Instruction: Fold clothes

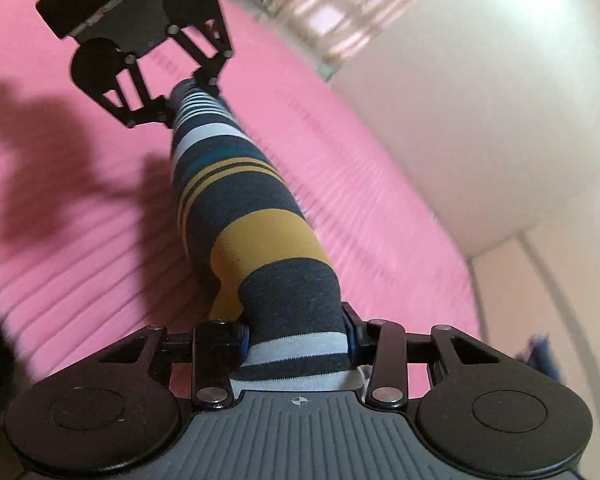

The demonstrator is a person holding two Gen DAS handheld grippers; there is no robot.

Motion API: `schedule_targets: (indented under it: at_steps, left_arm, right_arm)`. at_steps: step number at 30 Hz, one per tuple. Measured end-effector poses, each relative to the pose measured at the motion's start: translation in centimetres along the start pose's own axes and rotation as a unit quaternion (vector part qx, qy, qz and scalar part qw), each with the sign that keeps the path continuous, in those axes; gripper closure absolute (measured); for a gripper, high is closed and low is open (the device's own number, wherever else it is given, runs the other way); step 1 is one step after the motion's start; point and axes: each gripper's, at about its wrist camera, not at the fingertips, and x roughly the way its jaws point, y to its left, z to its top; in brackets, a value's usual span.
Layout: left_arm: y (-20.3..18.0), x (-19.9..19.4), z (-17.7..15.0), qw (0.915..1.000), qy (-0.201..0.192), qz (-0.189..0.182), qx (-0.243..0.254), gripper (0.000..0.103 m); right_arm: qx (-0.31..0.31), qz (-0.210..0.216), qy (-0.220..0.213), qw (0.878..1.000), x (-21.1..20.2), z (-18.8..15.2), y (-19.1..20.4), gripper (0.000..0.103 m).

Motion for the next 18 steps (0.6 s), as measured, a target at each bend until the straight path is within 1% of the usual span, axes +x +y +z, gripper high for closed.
schedule_targets:
  at_steps: [2,3,5,6,8,9,10,11,12,13,14,16,17,18]
  left_arm:
    - [3.5,-0.9,-0.7,0.9990,0.010,0.002,-0.044,0.078]
    - [5.1,-1.6,-1.3,0.9982,0.019,0.008,-0.056,0.078]
    - [7.3,-3.6,-2.5,0.9966,0.044,0.035,-0.061,0.078]
    - [7.9,-5.1,-3.2,0.9950,0.059,0.053,-0.061,0.078]
    - [7.9,-8.3,-4.6,0.9902,0.092,0.086,-0.061,0.078]
    - [7.1,-10.0,-5.1,0.9874,0.110,0.100,-0.054,0.078]
    - [6.0,-11.6,-5.6,0.9846,0.126,0.110,-0.050,0.078]
    - [4.3,-12.9,-6.0,0.9825,0.140,0.109,-0.054,0.078]
    - [2.1,-14.2,-6.2,0.9810,0.154,0.101,-0.061,0.078]
    - [-0.2,-15.3,-6.4,0.9803,0.165,0.085,-0.068,0.078]
    - [-2.8,-16.0,-6.5,0.9805,0.171,0.060,-0.076,0.077]
    - [-7.5,-16.8,-6.4,0.9783,0.179,0.012,-0.104,0.075]
    - [-9.8,-17.0,-6.3,0.9759,0.182,-0.012,-0.120,0.075]
    - [-11.6,-17.4,-6.2,0.9737,0.184,-0.020,-0.133,0.075]
  right_arm:
    - [-0.018,0.001,-0.036,0.999,0.5,2.5,-1.6,0.064]
    - [-0.027,-0.002,-0.056,0.998,0.4,3.6,-1.7,0.064]
    - [-0.046,0.000,-0.103,0.994,0.1,5.6,-1.1,0.064]
    - [-0.053,0.006,-0.126,0.991,0.0,6.3,-0.1,0.063]
    - [-0.064,0.033,-0.154,0.985,-0.1,6.3,3.0,0.063]
    - [-0.068,0.046,-0.167,0.983,-0.2,6.2,4.6,0.063]
    - [-0.071,0.066,-0.165,0.981,0.1,5.7,6.6,0.063]
    - [-0.074,0.092,-0.155,0.981,0.4,4.8,8.7,0.063]
    - [-0.078,0.117,-0.144,0.980,0.7,3.9,10.8,0.063]
    - [-0.087,0.131,-0.130,0.979,0.7,3.0,12.7,0.063]
    - [-0.097,0.144,-0.116,0.978,0.7,2.0,14.6,0.063]
    - [-0.118,0.131,-0.109,0.978,-0.3,0.4,17.0,0.059]
    - [-0.116,0.122,-0.109,0.980,-0.9,-0.1,17.4,0.054]
    - [-0.103,0.120,-0.104,0.982,-1.2,-0.5,17.0,0.051]
